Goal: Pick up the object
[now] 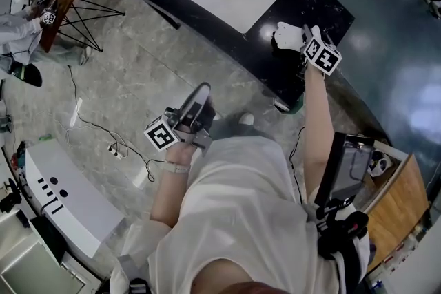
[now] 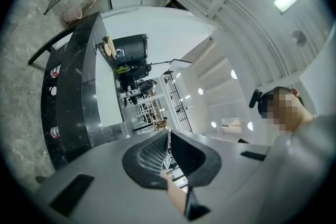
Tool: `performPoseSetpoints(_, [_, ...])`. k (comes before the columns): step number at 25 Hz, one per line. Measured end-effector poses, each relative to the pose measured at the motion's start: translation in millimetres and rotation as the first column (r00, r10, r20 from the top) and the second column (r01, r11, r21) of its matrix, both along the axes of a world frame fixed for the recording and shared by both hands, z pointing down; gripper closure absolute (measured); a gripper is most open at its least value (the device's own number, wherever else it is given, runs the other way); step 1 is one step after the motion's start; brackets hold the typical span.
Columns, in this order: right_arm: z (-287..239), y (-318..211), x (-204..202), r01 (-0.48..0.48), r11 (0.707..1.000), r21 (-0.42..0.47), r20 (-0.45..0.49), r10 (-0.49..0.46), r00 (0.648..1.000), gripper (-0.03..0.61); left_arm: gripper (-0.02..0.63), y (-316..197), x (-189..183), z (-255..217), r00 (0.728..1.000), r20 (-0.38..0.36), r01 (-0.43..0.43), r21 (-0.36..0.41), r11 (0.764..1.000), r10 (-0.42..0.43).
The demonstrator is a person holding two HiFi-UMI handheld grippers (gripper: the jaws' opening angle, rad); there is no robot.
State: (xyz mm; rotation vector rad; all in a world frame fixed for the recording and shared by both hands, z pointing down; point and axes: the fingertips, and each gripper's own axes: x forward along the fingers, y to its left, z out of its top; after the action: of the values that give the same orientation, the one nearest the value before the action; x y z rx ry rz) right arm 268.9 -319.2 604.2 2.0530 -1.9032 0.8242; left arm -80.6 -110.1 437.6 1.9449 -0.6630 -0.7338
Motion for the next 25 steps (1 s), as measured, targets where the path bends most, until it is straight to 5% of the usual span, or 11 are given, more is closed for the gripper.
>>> performPoseSetpoints(6, [4.4, -4.8, 1.7, -0.052, 0.997, 0.058, 0.08, 0.048, 0.996, 0.261, 0.606, 5.1, -3.9, 4.9, 1.0, 0.0, 0.01, -0.009, 1.0, -0.01])
performPoseSetpoints(19, [4.0, 4.1, -1.5, -0.066, 0.99, 0.126, 0.105, 0.053, 0.993, 0.299, 0.606, 10.9, -2.4, 7.6, 1.0, 0.0, 0.01, -0.023, 1.0, -0.01])
performPoseSetpoints(25, [6.1, 16.7, -9.8, -0.104, 0.988, 0.117, 0.274, 0.068, 0.959, 0.333, 0.606, 9.3, -0.7, 9.5, 1.0, -0.004, -0.003, -0.025, 1.0, 0.003])
